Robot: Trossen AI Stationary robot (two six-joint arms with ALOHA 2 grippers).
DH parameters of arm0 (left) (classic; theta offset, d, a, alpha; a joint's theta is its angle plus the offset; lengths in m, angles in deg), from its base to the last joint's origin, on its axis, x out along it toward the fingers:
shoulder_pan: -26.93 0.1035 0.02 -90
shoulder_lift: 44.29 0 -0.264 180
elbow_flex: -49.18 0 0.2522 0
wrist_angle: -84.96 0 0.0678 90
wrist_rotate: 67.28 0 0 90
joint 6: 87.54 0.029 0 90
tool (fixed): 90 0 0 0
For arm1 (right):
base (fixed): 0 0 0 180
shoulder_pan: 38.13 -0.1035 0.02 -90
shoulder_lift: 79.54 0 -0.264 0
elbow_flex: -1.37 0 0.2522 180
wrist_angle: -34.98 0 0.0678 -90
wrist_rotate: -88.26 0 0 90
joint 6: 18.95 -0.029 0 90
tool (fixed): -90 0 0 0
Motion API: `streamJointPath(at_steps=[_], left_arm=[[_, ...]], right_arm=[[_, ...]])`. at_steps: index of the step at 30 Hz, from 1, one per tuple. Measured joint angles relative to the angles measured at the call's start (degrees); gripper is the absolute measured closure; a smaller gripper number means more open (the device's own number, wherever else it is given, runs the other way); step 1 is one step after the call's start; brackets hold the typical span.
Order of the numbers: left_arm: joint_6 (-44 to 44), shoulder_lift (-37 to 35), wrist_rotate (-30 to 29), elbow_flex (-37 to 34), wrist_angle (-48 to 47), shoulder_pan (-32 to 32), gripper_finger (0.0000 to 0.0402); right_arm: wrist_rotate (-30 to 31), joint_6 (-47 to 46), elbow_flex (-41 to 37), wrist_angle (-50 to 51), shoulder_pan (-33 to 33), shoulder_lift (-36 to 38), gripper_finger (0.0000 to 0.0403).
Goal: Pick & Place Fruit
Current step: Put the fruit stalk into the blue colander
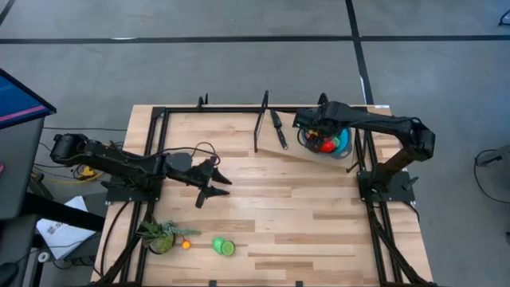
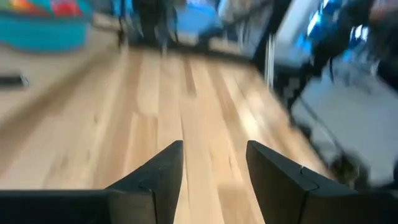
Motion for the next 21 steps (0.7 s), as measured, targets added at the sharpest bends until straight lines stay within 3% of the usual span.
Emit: streamJointPath(at_steps=[6, 12, 17, 21], left_arm=[[5.4, 0.0, 1.2, 0.0, -16.6, 0.0, 0.023], [8.6, 0.0, -5.5, 0.0, -25.4, 0.0, 0.0232], [1.2, 0.0, -12.3, 0.0, -26.4, 0.3, 0.0252], [-6.3, 0.0, -13.2, 0.0, -28.1, 0.7, 0.0274]], right_arm=[[-8.8, 2.4, 0.0, -0.2, -5.5, 2.6, 0.015], [-14.2, 2.9, 0.0, -2.0, -12.2, 4.6, 0.0201], [-15.7, 4.2, 0.0, -8.3, -17.4, 5.2, 0.0254], [-16.0, 11.1, 0.0, -14.6, -20.5, 5.2, 0.0293]])
